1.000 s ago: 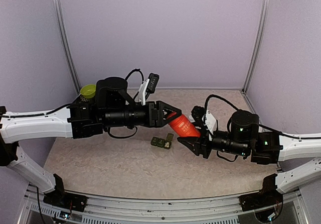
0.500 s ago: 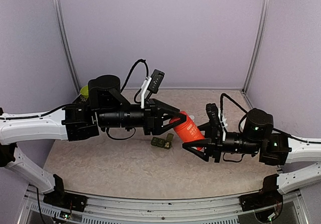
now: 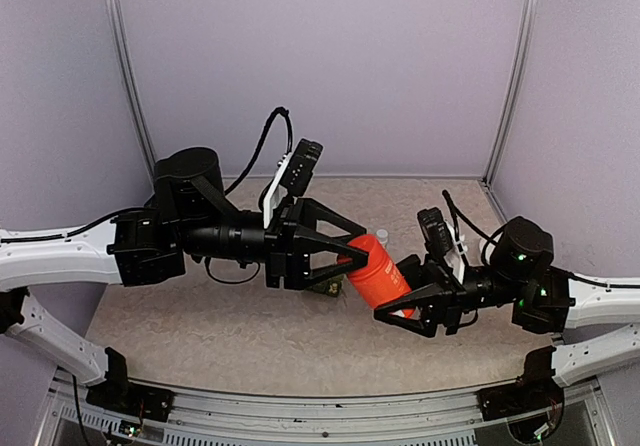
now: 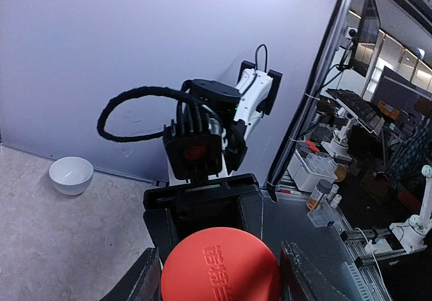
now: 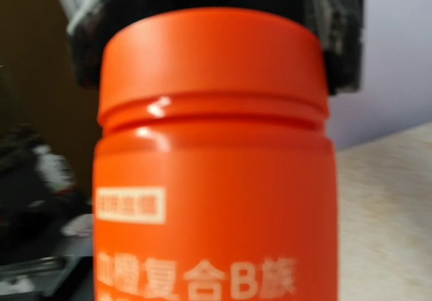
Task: Sort the pills into containers
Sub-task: Screw the lid of the pill bottle onto the pill bottle.
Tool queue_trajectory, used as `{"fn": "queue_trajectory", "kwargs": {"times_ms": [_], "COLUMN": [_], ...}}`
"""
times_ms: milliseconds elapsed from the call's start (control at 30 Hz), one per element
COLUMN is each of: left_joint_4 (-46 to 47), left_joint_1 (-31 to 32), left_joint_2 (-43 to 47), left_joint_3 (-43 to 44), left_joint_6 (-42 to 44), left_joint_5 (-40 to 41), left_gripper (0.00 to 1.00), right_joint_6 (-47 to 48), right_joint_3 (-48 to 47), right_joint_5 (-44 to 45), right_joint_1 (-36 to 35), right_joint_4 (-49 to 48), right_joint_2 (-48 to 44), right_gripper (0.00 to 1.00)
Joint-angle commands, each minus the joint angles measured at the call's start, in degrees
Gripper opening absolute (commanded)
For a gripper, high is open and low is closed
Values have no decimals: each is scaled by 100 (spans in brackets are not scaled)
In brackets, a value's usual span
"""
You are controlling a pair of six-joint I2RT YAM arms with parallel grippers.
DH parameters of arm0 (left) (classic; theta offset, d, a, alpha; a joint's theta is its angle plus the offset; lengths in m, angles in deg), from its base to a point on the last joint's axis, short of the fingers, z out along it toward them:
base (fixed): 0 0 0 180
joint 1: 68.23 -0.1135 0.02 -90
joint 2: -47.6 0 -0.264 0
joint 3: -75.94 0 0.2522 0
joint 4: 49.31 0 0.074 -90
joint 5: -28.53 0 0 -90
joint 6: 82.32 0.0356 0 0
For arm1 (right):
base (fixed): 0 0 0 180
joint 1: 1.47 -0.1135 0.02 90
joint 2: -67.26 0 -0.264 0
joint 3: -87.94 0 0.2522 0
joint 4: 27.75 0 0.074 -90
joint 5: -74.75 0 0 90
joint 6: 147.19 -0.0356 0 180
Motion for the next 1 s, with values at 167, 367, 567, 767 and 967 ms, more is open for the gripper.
{"fn": "queue_trajectory", "kwargs": {"times_ms": [167, 367, 567, 767, 967], "left_joint_4": [19, 792, 711, -410, -1014], "left_joint_1": [203, -131, -154, -266, -341], "left_joint_2": [150, 433, 436, 63, -443], "left_joint_3": [-122, -631, -565, 64, 465], "left_joint_6": [757, -398, -1134, -1960, -2570], "left_joint_5": [-889, 107, 920, 1679, 1618], "left_gripper": [46, 99, 99, 99, 99], "right_joint_6": [-1000, 320, 748, 1434, 1858], "right_joint_3": [2, -386, -587, -848, -920], "right_joint_5": [-1273, 669, 1724, 2918, 3931], "right_joint_1": [42, 42, 33, -167, -262], "right_joint_4": [-1158, 836, 1393, 2243, 2509], "right_joint_2": [254, -204, -108, 171, 190], "right_gripper": [0, 0, 0, 0, 0]}}
